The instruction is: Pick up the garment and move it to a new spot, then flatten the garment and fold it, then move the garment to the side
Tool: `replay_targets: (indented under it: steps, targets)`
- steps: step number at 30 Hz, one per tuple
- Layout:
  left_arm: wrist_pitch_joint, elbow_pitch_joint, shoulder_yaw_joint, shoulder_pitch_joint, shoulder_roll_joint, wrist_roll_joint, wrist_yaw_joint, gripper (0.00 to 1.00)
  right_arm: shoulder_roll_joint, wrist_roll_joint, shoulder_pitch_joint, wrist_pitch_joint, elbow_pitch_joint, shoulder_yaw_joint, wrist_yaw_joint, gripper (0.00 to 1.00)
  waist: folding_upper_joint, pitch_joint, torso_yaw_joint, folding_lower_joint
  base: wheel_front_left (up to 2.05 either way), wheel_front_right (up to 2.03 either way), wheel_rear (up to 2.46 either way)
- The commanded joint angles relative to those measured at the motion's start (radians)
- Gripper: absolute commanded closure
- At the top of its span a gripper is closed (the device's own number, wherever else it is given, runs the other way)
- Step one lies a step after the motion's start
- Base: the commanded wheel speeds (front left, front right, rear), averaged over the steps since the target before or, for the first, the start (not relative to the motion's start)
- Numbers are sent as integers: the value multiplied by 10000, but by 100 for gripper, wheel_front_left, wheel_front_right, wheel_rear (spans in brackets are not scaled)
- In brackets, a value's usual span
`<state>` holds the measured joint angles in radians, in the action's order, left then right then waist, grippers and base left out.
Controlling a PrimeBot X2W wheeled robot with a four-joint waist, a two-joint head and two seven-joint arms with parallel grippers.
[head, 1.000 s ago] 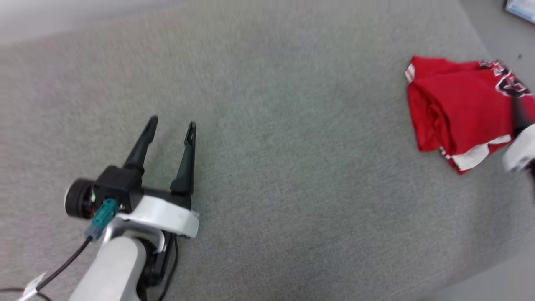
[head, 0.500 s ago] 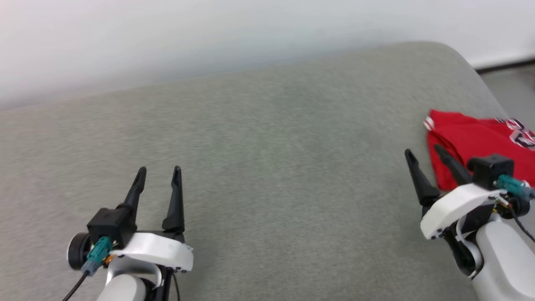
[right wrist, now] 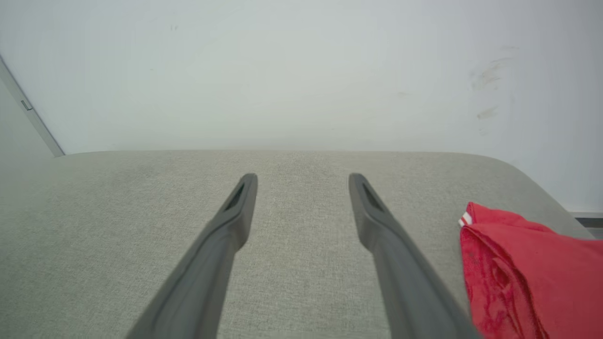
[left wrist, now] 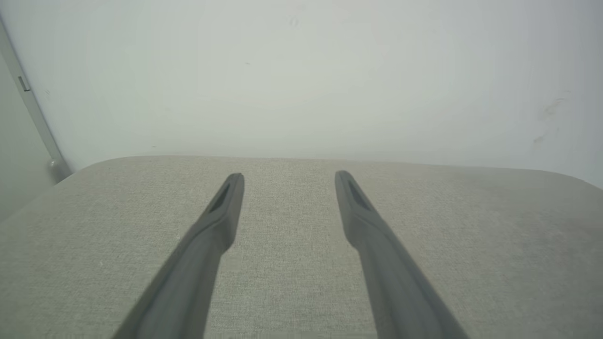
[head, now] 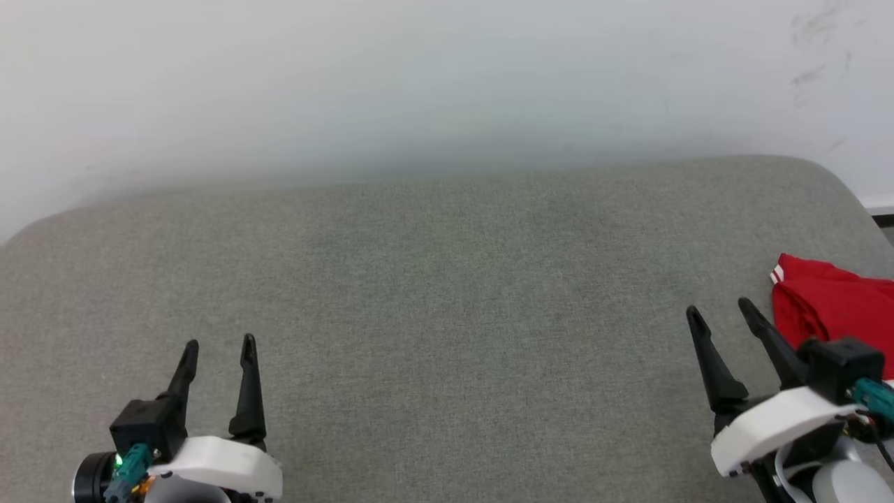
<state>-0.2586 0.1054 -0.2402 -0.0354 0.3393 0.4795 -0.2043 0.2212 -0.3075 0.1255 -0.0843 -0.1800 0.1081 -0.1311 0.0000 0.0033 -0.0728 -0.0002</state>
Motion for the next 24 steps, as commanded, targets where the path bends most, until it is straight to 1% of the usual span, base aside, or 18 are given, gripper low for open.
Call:
replay_targets:
  steps: [1, 5, 11, 24]
  targets:
    - [-53, 37, -19, 172, -19, -30, 33, 0, -114, 211, -419, 121, 377, -207, 8, 0, 0, -138, 21, 2, 0, 0, 0]
    - [-61, 96, -62, 397, -103, -46, 80, 0, -379, 546, -1072, 484, 1301, -495, 6, 0, 0, -277, -54, 2, 0, 0, 0]
    - [-70, 167, -44, 518, -175, -41, 96, 0, -636, 836, -1594, 854, 2135, -670, 6, 0, 0, -346, -154, 2, 0, 0, 0]
    - [-48, 188, -93, 638, -118, 24, 42, 0, -782, 967, -1828, 1100, 2725, -670, 6, 0, 0, -396, -173, 2, 0, 0, 0]
